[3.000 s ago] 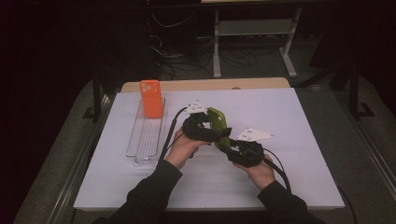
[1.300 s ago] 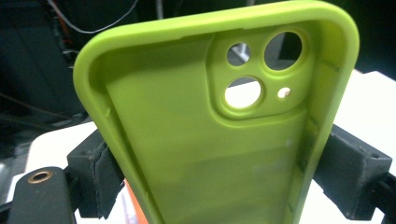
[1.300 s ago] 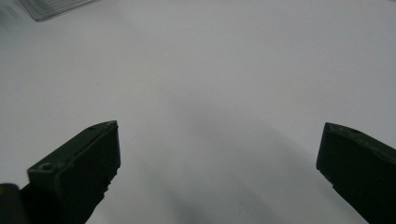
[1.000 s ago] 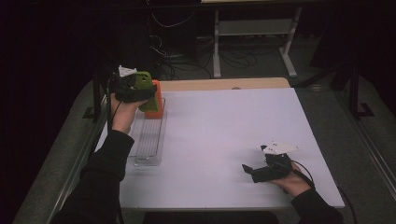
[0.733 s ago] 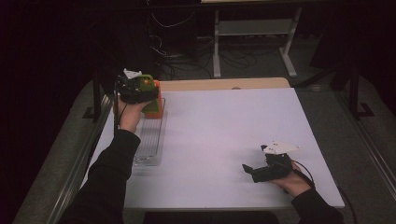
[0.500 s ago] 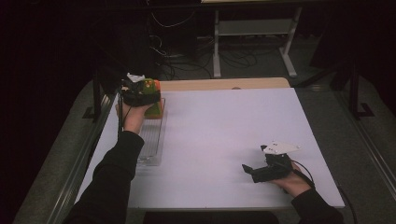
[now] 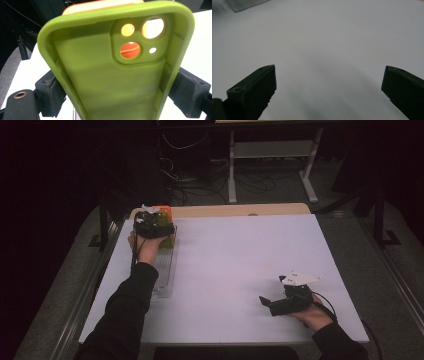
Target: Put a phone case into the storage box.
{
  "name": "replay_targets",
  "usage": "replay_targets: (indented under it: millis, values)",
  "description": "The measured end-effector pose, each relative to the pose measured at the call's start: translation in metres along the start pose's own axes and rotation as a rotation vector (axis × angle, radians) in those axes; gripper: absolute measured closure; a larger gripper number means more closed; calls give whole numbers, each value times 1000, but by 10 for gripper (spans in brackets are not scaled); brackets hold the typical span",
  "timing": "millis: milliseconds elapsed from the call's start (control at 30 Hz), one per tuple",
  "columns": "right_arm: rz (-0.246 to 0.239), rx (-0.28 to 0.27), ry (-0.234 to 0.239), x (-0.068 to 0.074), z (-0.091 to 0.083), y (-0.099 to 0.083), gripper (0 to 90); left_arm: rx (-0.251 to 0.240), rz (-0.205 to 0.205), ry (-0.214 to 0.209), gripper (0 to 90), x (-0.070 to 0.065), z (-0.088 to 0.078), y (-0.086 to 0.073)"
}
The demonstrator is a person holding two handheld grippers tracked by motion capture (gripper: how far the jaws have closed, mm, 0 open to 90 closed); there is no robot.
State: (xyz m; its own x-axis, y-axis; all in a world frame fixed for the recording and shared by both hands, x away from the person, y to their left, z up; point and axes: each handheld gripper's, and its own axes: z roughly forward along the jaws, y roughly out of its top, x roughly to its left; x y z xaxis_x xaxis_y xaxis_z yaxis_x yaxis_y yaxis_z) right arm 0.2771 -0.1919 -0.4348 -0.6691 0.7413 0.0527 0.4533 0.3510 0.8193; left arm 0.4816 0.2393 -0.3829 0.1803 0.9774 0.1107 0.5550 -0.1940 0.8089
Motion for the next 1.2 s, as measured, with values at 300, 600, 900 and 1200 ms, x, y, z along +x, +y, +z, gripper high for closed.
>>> replay_targets:
  millis: [300, 600, 900, 1200]
  values:
    - [-1, 1, 2, 0, 0, 0, 0, 15, -12, 2, 119, 1, 4, -4]
    - [1, 0, 2, 0, 0, 0, 0, 9, -31, -13, 85, 4, 5, -4]
    - [2, -1, 2, 0, 0, 0, 0, -2, -49, -41, 12, 9, 1, -2]
    - [2, -1, 0, 0, 0, 0, 0, -3, -29, -133, 5, 16, -18, 5]
